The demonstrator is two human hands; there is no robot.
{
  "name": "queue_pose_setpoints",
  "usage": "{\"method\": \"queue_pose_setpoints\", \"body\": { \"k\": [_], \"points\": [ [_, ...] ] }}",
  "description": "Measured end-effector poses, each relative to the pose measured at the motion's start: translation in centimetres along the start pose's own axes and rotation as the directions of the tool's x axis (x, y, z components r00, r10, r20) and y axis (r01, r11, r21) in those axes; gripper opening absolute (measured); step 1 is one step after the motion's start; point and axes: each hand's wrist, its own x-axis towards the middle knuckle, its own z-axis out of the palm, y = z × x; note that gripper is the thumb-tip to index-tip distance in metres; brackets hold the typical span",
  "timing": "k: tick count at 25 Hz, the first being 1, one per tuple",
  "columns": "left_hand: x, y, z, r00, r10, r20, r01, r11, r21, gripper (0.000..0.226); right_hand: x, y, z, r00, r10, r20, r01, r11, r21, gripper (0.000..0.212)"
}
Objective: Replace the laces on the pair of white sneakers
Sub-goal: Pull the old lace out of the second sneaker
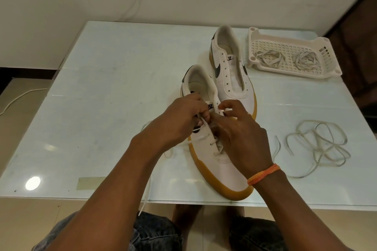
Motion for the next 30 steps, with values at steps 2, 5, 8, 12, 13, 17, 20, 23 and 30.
{"method": "queue_pose_setpoints", "body": {
  "k": [2,5,8,12,13,17,20,23,30],
  "points": [
    [0.0,-0.1,-0.2,1.000,-0.017,0.015,0.018,1.000,-0.024,0.022,0.0,-0.1,0.1,1.000,-0.023,-0.008,0.023,1.000,0.004,0.013],
    [0.1,-0.1,-0.4,0.999,-0.024,0.039,0.026,0.997,-0.069,0.020,0.1,-0.2,-0.1,0.999,-0.035,-0.032,0.035,0.999,-0.019,0.016],
    [0.1,-0.5,-0.5,0.999,-0.005,0.041,0.008,0.997,-0.077,0.018,-0.1,-0.3,0.7,1.000,0.017,-0.015,-0.017,1.000,-0.007,0.028],
    [0.0,-0.9,-0.2,1.000,0.015,0.010,-0.014,0.997,-0.080,0.018,0.6,-1.0,1.8,0.973,0.224,0.050,-0.226,0.903,0.365,0.039],
    [0.0,-0.9,-0.1,1.000,0.016,0.011,-0.015,0.995,-0.101,0.016,0.7,-0.8,1.7,0.957,0.281,0.070,-0.284,0.860,0.423,0.038],
    [0.0,-1.1,-0.1,1.000,0.021,0.008,-0.019,0.988,-0.153,0.009,0.4,-0.1,1.1,0.874,0.424,0.238,-0.445,0.502,0.742,0.026],
    [-0.1,-0.9,0.0,1.000,0.003,0.004,-0.002,0.988,-0.154,0.013,0.3,-0.1,1.2,0.863,0.463,0.200,-0.447,0.519,0.728,0.023],
    [-0.1,-0.8,0.2,1.000,0.006,0.007,-0.005,0.991,-0.137,0.015,0.4,-0.6,1.1,0.806,0.562,0.186,-0.489,0.454,0.745,0.010],
    [-0.8,-0.8,0.1,0.999,-0.021,-0.037,0.013,0.977,-0.213,0.013,1.3,0.5,0.4,0.580,0.771,0.263,-0.543,0.125,0.830,0.034]
  ]
}}
